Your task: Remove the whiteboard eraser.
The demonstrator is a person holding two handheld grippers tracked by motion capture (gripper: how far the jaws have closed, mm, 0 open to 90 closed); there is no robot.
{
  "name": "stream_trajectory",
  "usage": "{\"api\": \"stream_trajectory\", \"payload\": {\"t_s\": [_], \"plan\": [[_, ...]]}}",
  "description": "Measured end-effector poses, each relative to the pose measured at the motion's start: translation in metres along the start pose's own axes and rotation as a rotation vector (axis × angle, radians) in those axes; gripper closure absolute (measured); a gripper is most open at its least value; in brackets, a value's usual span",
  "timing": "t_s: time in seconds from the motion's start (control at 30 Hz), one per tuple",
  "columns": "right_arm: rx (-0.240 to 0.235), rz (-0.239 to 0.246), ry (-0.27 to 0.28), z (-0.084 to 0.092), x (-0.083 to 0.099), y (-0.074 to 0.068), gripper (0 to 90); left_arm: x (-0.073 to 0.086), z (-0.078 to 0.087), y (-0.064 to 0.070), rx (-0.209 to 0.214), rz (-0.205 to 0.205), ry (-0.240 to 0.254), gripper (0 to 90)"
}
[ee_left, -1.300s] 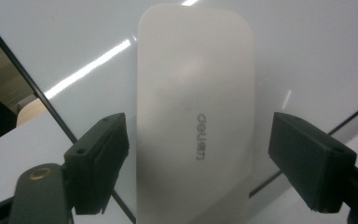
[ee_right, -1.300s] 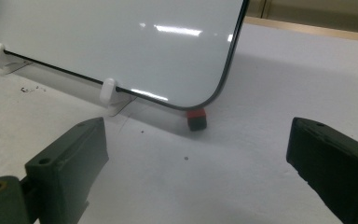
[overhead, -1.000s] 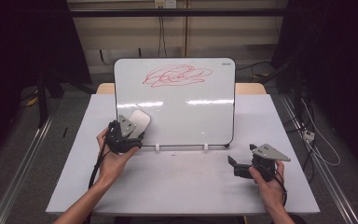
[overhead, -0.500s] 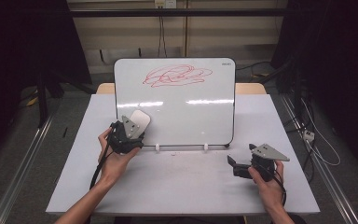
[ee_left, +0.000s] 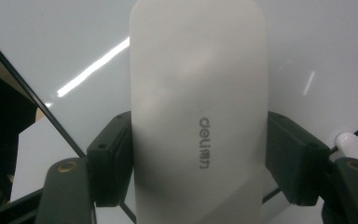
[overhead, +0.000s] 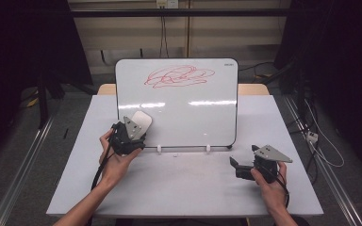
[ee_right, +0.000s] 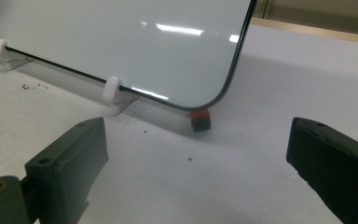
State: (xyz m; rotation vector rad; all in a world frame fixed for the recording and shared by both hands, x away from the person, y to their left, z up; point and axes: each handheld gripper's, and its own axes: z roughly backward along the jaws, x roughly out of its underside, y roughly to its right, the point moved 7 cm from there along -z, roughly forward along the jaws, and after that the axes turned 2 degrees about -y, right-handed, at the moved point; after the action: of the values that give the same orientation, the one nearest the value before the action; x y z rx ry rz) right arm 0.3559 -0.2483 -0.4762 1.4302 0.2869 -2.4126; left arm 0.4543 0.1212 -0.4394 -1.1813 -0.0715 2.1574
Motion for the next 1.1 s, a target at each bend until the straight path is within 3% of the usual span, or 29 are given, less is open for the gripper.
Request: {"api": "stream_trajectory", "payload": {"t_s": [0.47, 1.1], "plan": [[-0.001, -0.001, 0.002, 0.0009, -0.0001, 0.0002, 5.0, 0.0003, 0.0005, -0.0018, 0.02, 0.004, 0.014, 30.9], [-0.003, -0.003, 0.002, 0.0008, 0.0001, 0.0002, 5.0, 0.0007, 0.0038, -0.0096, 0.096, 0.079, 0.05, 31.2]]}}
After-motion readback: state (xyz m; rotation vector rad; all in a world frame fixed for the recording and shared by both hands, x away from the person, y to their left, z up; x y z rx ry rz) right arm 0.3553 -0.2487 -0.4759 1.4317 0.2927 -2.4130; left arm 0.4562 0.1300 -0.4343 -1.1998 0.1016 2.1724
